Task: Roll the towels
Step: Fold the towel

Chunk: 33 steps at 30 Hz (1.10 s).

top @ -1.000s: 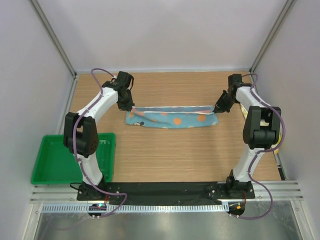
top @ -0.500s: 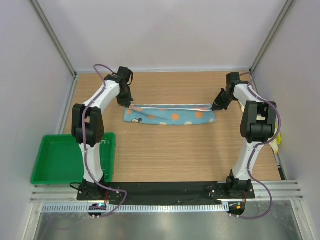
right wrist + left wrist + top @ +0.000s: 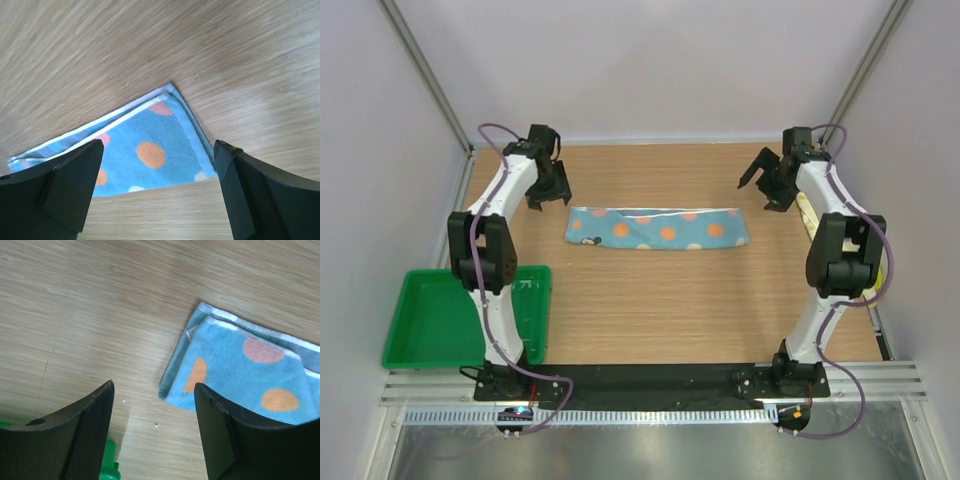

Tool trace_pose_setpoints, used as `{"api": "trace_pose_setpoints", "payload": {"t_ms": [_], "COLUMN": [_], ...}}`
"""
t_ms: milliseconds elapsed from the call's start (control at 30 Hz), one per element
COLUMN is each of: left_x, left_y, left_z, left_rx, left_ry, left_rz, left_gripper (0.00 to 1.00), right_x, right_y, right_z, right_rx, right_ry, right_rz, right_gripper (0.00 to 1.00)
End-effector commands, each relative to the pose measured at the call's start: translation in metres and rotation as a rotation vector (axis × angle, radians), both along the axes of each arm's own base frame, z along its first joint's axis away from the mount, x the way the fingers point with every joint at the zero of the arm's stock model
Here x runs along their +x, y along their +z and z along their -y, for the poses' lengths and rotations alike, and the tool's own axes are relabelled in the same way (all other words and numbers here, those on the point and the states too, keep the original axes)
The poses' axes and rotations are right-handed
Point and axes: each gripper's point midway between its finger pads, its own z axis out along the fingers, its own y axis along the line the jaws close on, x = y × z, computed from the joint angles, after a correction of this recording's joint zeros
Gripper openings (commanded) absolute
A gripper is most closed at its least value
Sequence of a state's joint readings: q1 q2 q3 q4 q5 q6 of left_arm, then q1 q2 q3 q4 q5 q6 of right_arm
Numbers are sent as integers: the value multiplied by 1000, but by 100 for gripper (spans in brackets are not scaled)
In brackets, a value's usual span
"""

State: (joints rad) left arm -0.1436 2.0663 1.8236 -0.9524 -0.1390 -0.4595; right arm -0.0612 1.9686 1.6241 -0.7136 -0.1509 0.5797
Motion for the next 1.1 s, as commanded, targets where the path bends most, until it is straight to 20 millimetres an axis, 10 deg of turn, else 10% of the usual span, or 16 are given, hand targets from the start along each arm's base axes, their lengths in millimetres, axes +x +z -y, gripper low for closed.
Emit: {"api": "trace_pose_setpoints", "payload": {"t_ms": [0,400,700,1067], "left_x": [-13,-18,-9,-19], "left_y": [48,6,-43,-93], "left_z": [1,80,77,62], "left_rx": [-6,-244,-201,-109], "left_ry": [-9,-175,-146,-115], "left_rz": [107,66,-48,-191], "left_gripper": [66,59,58,58], "right_x": [-12,-17,7,8], "right_y": [47,14,-40,-84], "right_z": [0,-140,-127,-49], "right_rx": [-67,176,142,171], "right_ry": [7,415,383,234], "right_rz": [141,149,53,-27], "right_gripper": [99,38,33,29]}}
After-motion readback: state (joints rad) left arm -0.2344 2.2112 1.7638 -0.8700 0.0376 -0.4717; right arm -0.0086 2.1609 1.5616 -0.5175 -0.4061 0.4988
